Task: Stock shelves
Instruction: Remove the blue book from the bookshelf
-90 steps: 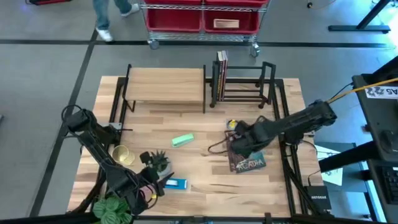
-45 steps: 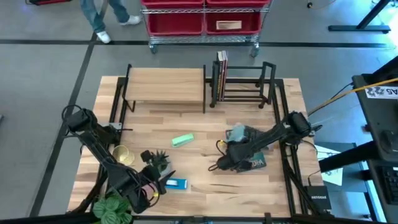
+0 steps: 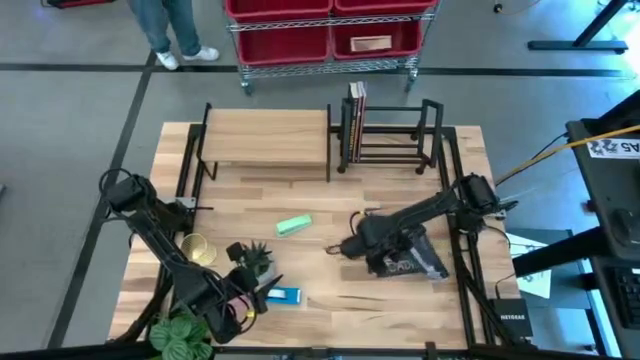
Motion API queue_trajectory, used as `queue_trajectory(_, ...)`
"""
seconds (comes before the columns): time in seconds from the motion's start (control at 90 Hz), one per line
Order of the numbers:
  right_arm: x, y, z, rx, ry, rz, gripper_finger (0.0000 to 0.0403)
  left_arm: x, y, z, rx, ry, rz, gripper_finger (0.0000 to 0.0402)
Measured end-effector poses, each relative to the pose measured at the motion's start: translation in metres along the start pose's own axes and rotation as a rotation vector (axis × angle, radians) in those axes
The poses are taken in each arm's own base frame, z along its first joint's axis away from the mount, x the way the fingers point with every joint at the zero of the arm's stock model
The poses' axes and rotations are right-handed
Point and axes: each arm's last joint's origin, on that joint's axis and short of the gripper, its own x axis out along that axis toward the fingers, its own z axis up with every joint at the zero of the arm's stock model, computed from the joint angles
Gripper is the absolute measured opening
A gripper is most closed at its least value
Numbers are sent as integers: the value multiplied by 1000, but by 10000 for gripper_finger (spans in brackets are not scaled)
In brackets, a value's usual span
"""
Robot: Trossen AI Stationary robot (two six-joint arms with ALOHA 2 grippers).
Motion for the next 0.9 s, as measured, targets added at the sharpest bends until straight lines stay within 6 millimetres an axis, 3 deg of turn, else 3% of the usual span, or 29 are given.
queue_trajectory(0.222,-21,3,40,49,-53,248,16,-1,0,0,3,1,-2,308)
queue_trajectory(0.356,-24,-2,54,107,-133,243,15,-1,0,-1,3,13,-11,308)
queue_trajectory(0.6,-26,9,56,81,-241,311,16,-1,0,-2,8,17,-12,308)
queue_trajectory(0.9,-27,28,43,-39,-323,400,71,4,1,-1,3,19,1,308)
